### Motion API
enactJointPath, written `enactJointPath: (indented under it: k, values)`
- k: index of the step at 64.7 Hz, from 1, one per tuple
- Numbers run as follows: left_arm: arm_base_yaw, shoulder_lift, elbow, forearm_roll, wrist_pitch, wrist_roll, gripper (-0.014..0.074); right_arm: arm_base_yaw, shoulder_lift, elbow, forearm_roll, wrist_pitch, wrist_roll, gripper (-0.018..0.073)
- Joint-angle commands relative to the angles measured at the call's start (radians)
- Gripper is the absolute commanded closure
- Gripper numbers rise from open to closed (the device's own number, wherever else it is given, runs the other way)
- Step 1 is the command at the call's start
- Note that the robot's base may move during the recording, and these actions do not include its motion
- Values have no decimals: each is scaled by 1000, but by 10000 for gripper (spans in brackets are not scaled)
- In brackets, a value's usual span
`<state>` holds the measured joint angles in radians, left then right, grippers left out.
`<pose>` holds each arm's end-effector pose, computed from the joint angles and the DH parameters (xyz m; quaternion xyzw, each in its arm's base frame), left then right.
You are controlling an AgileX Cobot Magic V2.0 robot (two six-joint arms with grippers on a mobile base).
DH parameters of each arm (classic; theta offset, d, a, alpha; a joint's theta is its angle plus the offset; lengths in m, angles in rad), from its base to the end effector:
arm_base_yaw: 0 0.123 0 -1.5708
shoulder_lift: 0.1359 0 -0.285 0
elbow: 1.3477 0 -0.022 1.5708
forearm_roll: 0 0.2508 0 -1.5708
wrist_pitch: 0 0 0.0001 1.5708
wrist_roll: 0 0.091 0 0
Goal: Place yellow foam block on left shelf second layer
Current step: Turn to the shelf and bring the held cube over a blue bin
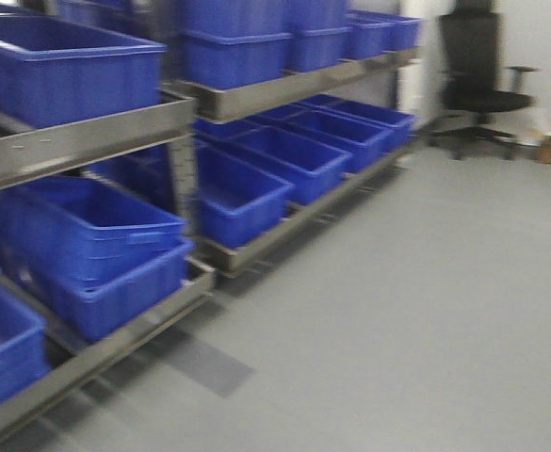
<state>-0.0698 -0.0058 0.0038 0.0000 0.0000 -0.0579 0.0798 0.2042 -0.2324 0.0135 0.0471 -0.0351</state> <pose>0.0558 -0.0039 0.2122 0.0040 0.6749 -0.0471 0.7364 0.0685 0.0055 0.2749 -0.0348 0.6817 0.0215 0.7305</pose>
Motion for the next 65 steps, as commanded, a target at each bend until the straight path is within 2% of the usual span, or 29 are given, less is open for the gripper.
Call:
enactJointPath:
  k: [1,65]
  values:
    - [-1,-21,27,-6,-80,-3,472,-5,11,-27,3,-88,-5,91]
    - [-1,-21,27,-6,-80,-3,472,-5,11,-27,3,-88,-5,91]
